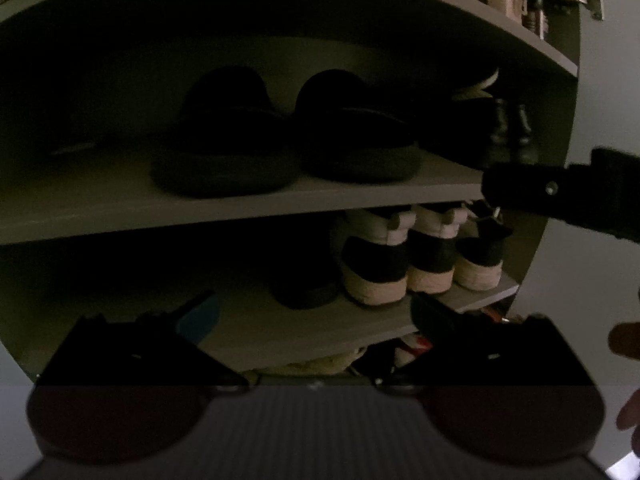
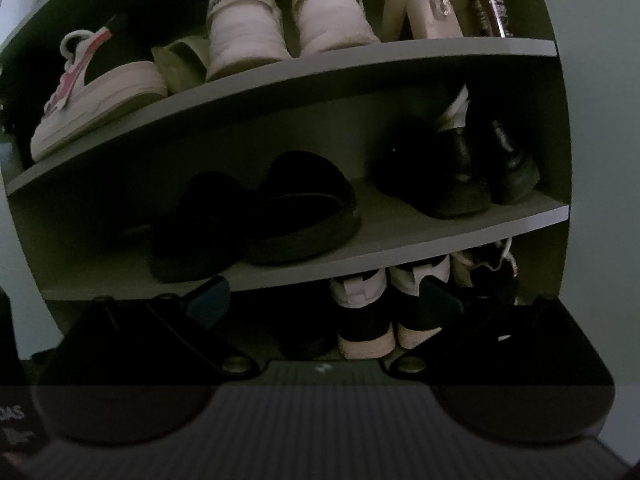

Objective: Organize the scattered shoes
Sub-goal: 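Back both open tools out of the lower cabinet shelves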

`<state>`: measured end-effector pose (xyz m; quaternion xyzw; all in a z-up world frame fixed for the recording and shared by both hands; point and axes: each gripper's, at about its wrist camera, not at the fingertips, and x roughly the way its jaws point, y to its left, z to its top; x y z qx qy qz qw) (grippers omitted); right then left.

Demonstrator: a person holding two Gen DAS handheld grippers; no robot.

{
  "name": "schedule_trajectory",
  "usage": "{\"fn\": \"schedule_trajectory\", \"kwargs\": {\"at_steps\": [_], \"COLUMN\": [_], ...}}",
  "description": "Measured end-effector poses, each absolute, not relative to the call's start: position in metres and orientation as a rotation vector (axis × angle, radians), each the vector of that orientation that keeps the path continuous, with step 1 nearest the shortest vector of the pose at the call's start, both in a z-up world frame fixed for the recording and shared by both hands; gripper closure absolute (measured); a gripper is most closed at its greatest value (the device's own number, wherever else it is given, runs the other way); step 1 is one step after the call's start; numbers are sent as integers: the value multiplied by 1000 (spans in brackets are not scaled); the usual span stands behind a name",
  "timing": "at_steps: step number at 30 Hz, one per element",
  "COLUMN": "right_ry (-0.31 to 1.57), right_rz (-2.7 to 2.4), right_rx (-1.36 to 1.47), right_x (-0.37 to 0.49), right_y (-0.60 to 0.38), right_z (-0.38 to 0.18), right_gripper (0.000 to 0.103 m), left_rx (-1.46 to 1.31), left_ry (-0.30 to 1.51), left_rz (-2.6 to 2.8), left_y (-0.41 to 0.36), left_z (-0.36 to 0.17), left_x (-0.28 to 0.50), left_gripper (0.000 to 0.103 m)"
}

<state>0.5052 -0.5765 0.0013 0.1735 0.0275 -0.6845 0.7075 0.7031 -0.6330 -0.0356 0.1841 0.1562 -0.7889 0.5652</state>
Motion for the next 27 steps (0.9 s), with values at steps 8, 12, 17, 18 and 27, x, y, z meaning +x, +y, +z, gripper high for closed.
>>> {"fn": "schedule_trajectory", "kwargs": {"at_steps": [8, 12, 17, 18, 27], "right_ry": [33, 24, 42, 41, -45], "right_rz": [-1536, -1542, -1533, -1533, -1544], "right_rx": [391, 394, 384, 384, 409], "right_x": [500, 497, 502, 503, 503], "right_y": [-569, -569, -569, -569, -567], "right_z": [-4, -3, -4, -4, -1], "right_gripper": [0, 0, 0, 0, 0], "left_rx": [423, 410, 389, 388, 356], "left_ry": [351, 366, 365, 367, 381], "left_rz": [-1855, -1850, -1852, -1851, -1852], "left_y": [-628, -627, -620, -619, -619], "left_z": [-37, -33, -27, -26, -19], "left_x": [696, 697, 699, 699, 708], "left_gripper": [0, 0, 0, 0, 0]}}
